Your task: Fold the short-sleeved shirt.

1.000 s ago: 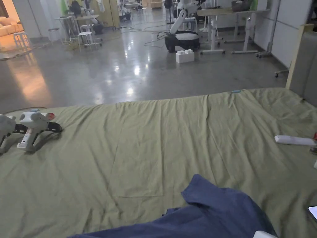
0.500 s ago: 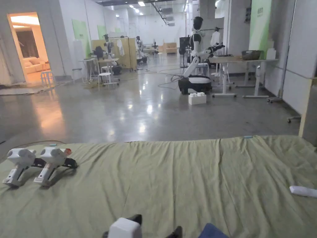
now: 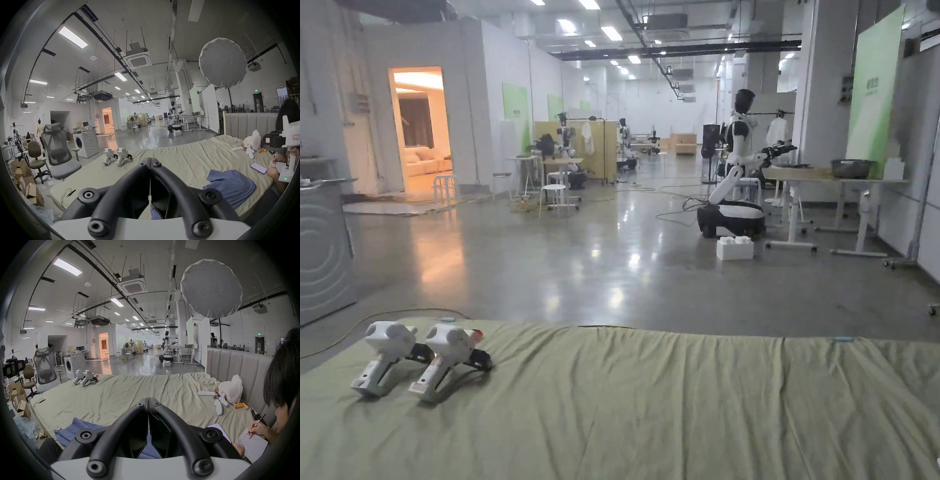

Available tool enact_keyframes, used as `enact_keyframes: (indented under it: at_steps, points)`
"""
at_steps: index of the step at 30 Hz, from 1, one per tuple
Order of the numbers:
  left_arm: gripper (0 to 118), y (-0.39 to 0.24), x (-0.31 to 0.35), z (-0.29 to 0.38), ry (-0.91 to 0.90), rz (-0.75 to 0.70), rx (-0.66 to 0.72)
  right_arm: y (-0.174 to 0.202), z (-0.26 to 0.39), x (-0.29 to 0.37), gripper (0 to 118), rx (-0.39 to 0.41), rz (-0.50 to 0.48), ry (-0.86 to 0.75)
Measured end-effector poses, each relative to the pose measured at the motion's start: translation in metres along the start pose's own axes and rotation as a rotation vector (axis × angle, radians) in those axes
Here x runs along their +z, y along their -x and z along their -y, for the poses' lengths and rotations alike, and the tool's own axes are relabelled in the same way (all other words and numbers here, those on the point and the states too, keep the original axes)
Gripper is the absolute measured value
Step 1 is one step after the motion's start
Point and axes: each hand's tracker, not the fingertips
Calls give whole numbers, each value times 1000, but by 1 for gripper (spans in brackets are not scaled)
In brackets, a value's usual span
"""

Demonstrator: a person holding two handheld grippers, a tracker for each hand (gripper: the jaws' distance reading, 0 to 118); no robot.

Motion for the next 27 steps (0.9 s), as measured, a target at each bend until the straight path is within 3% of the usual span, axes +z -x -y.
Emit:
enact_keyframes:
  at_steps: [5, 21, 27]
  points:
    - [0, 4, -6, 0, 29, 28, 78, -2, 1, 3, 0, -23, 24, 4]
    - [0, -1, -18, -3, 64, 80, 72, -1, -2, 3, 0, 0, 17, 14]
    - [0, 16, -43, 6, 208, 137, 235, -3, 6, 2, 0, -7, 14, 26]
